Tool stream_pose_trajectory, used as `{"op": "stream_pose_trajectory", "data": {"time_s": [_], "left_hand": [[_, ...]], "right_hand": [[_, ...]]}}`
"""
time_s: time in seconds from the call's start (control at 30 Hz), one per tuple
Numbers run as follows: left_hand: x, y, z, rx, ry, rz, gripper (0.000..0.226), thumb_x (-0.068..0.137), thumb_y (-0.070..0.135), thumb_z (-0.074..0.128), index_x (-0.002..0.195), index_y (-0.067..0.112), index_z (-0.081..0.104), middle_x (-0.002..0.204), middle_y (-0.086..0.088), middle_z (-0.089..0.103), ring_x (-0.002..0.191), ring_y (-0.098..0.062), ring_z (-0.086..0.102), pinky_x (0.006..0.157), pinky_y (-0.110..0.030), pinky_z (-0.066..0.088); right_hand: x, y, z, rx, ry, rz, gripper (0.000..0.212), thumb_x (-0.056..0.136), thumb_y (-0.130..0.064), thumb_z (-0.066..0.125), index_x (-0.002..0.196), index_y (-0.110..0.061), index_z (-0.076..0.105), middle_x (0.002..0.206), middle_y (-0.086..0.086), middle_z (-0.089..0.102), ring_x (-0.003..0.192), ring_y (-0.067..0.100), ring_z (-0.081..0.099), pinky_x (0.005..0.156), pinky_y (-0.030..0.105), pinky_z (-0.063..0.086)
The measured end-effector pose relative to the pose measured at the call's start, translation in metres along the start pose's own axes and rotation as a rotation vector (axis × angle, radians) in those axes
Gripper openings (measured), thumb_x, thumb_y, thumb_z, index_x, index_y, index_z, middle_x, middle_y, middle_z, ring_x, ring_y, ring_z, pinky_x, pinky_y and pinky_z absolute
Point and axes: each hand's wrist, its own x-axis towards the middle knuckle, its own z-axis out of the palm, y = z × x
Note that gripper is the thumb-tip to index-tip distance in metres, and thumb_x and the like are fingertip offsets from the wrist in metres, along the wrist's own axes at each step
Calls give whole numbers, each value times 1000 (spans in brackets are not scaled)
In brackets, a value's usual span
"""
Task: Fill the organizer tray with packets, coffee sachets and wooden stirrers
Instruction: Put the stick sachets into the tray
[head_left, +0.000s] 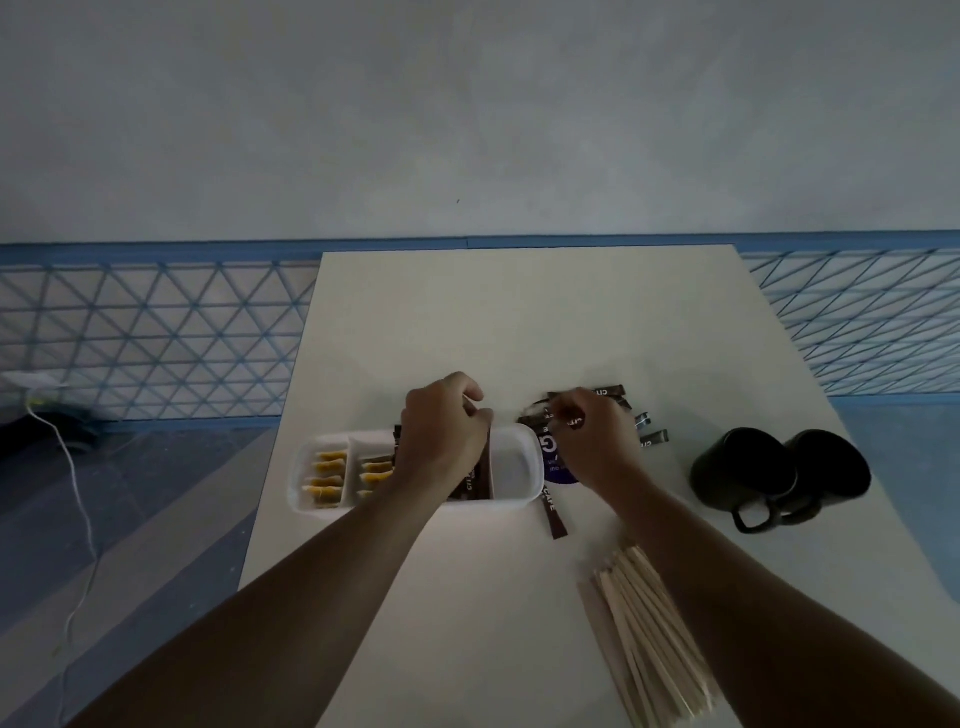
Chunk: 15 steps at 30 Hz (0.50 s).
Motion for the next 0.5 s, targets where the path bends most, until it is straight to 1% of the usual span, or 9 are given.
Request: {"op": "stream_pose_trajectory", "data": {"time_s": [0.03,0.07,0.17,0.2,0.27,0.37,0.4,0.47,0.5], "left_hand": [[-1,4,2,-3,-23,10,10,83,21,72,92,19,69,74,8,69,67,-10,65,64,-21,52],[-2,7,5,-2,-46,21,8,83,21,71,90,18,69,75,6,71,66,-9,65,63,-21,52],[-5,16,16,-9,-94,59,5,84,19,71,88,16,70,76,3,72,67,-9,65,68,-22,54],[-6,18,19,-13,-110,65,5,84,18,70,88,16,71,77,3,72,68,-7,64,67,-20,52],[-9,22,26,-23,-143,74,5,84,18,70,89,17,71,78,5,70,67,-2,61,61,-12,45],[-11,25,35,-22,-169,77,6,83,18,71,89,18,72,76,8,68,68,-2,59,61,-7,39],[-10,28,39,-16,-177,76,6,83,18,72,90,19,72,75,9,67,68,-2,59,61,-7,40],[-7,31,42,-17,-182,84,5,83,18,72,89,18,72,76,8,69,71,-4,62,64,-10,44],[-5,32,43,-21,-184,91,5,83,17,72,88,18,72,76,7,69,72,-6,63,67,-13,48]], "right_hand": [[0,8,-3,-41,-10,19,17,82,-5,65,93,-11,75,85,1,74,73,11,58,63,19,41],[-1,17,-5,-76,-40,38,12,82,-6,67,91,-11,74,83,2,72,73,15,59,62,22,42],[-10,37,-1,-160,-201,65,1,82,-12,72,83,-13,73,76,-2,65,72,16,63,53,18,41],[-14,41,3,-178,-246,64,2,82,-15,74,83,-15,72,77,-3,65,70,14,61,51,17,39],[-22,46,12,-194,-309,53,8,80,-21,76,85,-18,70,78,-3,66,65,10,59,51,18,42],[-32,45,23,-219,-333,67,9,77,-21,75,82,-20,66,71,-5,59,63,13,58,54,31,51],[-33,47,25,-213,-318,70,9,76,-18,73,76,-20,63,67,-6,56,61,15,56,52,32,49],[-37,47,30,-191,-286,59,22,75,-11,69,65,-23,53,61,-7,51,56,15,50,44,27,37],[-38,46,31,-190,-279,62,27,75,-9,67,63,-24,49,61,-7,50,53,12,47,43,25,32]]}}
